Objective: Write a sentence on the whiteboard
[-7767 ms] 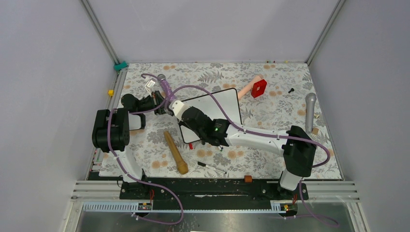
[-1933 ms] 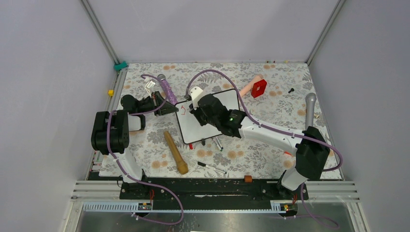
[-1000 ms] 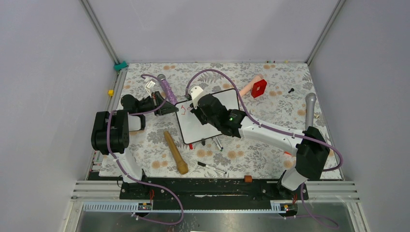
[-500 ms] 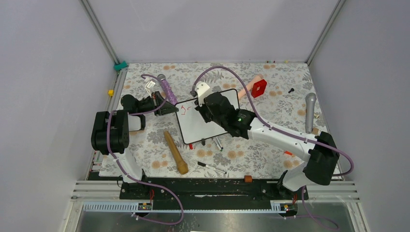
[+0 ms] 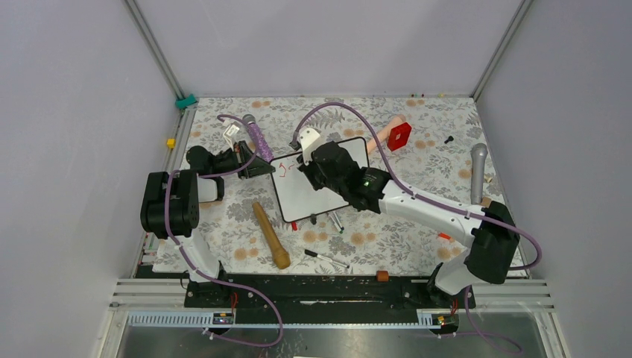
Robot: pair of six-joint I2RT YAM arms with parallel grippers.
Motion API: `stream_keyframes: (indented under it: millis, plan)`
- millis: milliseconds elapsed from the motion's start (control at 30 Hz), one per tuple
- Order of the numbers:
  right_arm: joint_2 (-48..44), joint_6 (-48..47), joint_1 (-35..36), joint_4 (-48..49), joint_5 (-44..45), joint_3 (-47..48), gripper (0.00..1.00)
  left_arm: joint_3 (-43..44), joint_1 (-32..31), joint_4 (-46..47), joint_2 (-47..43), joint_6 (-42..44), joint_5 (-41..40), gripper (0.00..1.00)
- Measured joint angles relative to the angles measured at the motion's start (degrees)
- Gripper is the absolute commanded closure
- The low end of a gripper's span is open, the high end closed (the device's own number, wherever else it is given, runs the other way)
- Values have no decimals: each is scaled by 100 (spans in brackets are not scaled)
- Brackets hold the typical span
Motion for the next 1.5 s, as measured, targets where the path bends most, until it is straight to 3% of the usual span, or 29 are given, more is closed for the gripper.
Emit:
stream_keyframes:
  millis: [1500]
  plan:
    - [533,-13,-2,-79,63,358,100,0,0,2,0,0,0,100]
